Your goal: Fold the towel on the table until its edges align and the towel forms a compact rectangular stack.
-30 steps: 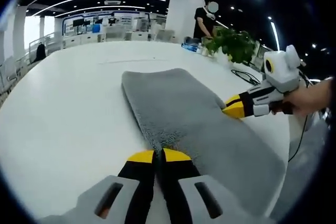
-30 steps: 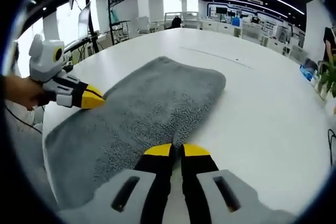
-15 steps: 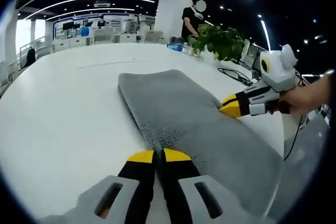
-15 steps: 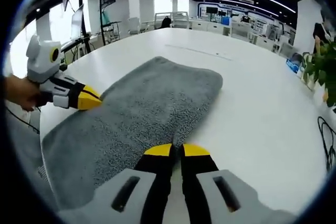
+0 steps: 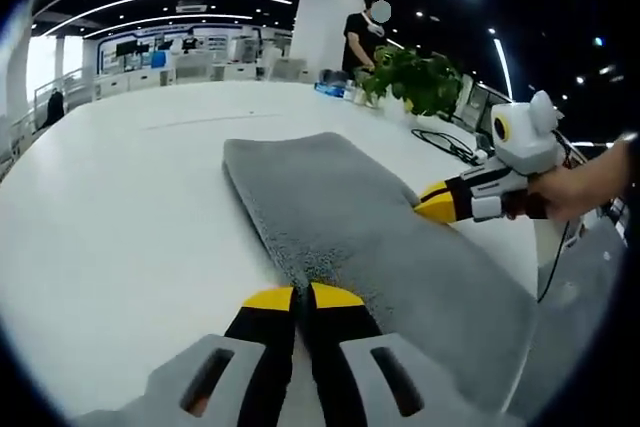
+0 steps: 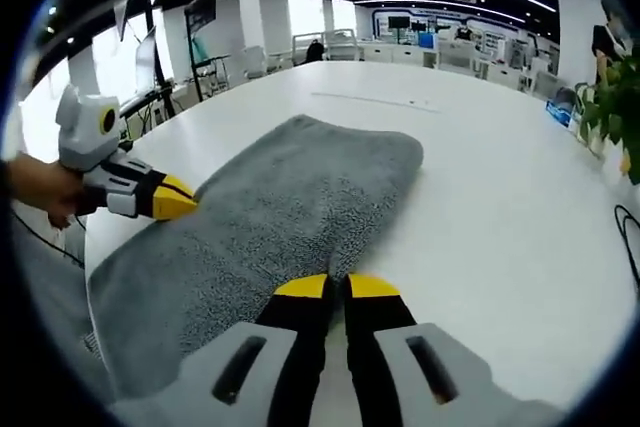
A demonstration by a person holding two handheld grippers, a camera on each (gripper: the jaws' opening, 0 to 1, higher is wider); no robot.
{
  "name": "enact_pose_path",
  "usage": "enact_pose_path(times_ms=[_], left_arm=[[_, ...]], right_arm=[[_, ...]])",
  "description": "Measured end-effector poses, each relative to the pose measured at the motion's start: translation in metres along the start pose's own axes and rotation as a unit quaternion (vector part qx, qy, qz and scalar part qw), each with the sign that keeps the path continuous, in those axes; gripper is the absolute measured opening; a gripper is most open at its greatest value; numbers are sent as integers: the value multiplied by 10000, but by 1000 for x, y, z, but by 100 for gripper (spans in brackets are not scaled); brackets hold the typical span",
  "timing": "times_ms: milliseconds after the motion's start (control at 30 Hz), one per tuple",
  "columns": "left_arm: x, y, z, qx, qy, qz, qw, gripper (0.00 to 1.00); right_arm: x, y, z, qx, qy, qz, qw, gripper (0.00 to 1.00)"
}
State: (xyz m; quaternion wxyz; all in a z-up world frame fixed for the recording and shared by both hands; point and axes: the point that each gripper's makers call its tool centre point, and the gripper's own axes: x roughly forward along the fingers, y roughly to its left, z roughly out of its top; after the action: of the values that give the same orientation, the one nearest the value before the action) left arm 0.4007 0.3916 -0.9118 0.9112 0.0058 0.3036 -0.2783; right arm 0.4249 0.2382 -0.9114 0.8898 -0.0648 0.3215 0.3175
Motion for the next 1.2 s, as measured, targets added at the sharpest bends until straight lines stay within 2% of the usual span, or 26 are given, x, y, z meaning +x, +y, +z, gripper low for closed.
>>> enact_pose_path(times_ms=[200, 300, 333, 500, 600, 700, 767, 833, 900, 1067, 1200], left_arm=[[-1, -1, 1, -98, -37, -71, 9999, 4], [-1, -1, 0, -74, -53, -95, 9999, 4], [-1, -1, 1, -76, -53, -97, 9999, 4], [-2, -3, 2, -152, 21, -63, 9999, 5], [-1, -2, 4, -77, 188, 1, 9998, 5], [-5, 0, 7, -216, 156, 38, 9996, 7], [-8, 1, 11, -281, 74, 34, 9996, 11], [-10, 4, 19, -277, -72, 100, 9995, 25], [-14, 5, 24, -175, -83, 172, 9997, 37], [-23, -3, 32, 179, -132, 15, 9998, 39], [-33, -14, 31, 508, -105, -116, 9986, 43]], right_arm=[[3, 0, 4, -245, -1, 81, 9997, 4], [2, 0, 4, -204, 23, 51, 9998, 4], [2, 1, 4, -349, 70, 51, 9994, 4], [2, 2, 5, -496, 219, 104, 9985, 5], [1, 1, 6, -463, 204, 150, 9986, 6], [-4, 0, 9, -361, 120, 153, 9992, 7], [-7, 0, 11, -322, 79, 159, 9993, 9], [-10, 1, 10, -314, 87, 190, 9993, 11], [-13, 3, 14, -336, 0, 230, 9992, 14], [-22, 10, 25, -485, -155, 352, 9981, 20], [-29, 14, 27, -659, -160, 443, 9967, 24]])
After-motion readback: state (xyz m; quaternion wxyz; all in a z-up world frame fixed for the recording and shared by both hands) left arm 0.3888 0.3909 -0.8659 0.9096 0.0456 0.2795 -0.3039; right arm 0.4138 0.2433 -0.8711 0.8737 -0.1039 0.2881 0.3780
